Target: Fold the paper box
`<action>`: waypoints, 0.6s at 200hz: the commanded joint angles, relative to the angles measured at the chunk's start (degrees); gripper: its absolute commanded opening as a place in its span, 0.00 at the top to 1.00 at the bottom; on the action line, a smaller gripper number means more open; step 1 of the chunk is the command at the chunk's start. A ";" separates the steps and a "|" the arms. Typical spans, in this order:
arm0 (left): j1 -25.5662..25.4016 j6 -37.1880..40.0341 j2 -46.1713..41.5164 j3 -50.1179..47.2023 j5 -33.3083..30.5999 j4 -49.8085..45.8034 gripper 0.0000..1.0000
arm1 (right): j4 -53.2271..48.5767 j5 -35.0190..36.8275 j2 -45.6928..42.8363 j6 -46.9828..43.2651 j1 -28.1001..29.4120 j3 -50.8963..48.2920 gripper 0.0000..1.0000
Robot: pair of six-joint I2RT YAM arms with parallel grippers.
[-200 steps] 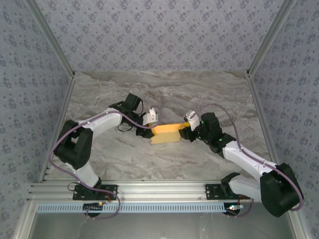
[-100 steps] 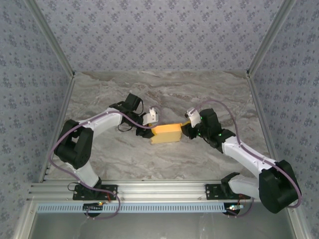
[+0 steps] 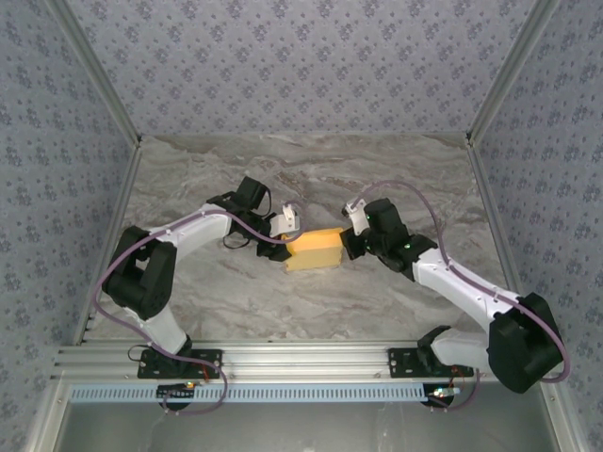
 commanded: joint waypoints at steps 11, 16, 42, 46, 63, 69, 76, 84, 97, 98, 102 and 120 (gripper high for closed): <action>-0.35 -0.09 0.51 1.20 -1.10 -0.33 0.54 | -7.74 6.26 1.54 8.54 1.40 5.25 0.93; -0.46 -0.11 0.53 1.24 -1.21 -0.20 0.55 | -8.43 6.67 1.86 9.38 1.67 5.85 0.93; -0.55 -0.41 0.54 1.25 -1.86 -0.11 0.54 | -12.00 8.58 3.98 13.22 3.42 8.99 0.93; -0.61 -0.48 0.60 1.25 -1.86 -0.23 0.54 | -12.36 8.98 4.26 13.46 3.78 9.30 0.93; -0.65 -0.60 0.53 1.33 -2.13 -0.19 0.54 | -13.17 9.92 5.38 14.63 4.71 10.20 0.93; -0.70 -0.64 0.57 1.34 -2.26 -0.21 0.54 | -13.43 10.14 5.66 14.97 4.87 10.38 0.93; -0.66 -0.62 0.53 1.33 -2.40 -0.28 0.54 | -13.57 10.32 5.87 15.29 5.10 10.53 0.93; -0.73 -0.70 0.53 1.31 -2.48 -0.35 0.54 | -13.62 10.49 6.12 15.60 5.21 10.51 0.93; -0.69 -0.79 0.53 1.31 -2.66 -0.26 0.54 | -13.64 10.54 6.47 16.13 5.52 10.49 0.94; -0.67 -0.79 0.53 1.32 -2.70 -0.22 0.54 | -13.60 10.57 6.49 16.21 5.52 10.48 0.94; -0.70 -0.79 0.61 1.34 -2.73 -0.22 0.54 | -13.61 10.53 6.64 16.40 5.61 10.41 0.94; -0.82 -0.89 0.66 1.33 -2.81 -0.09 0.54 | -13.77 10.78 7.04 16.93 6.00 10.39 0.94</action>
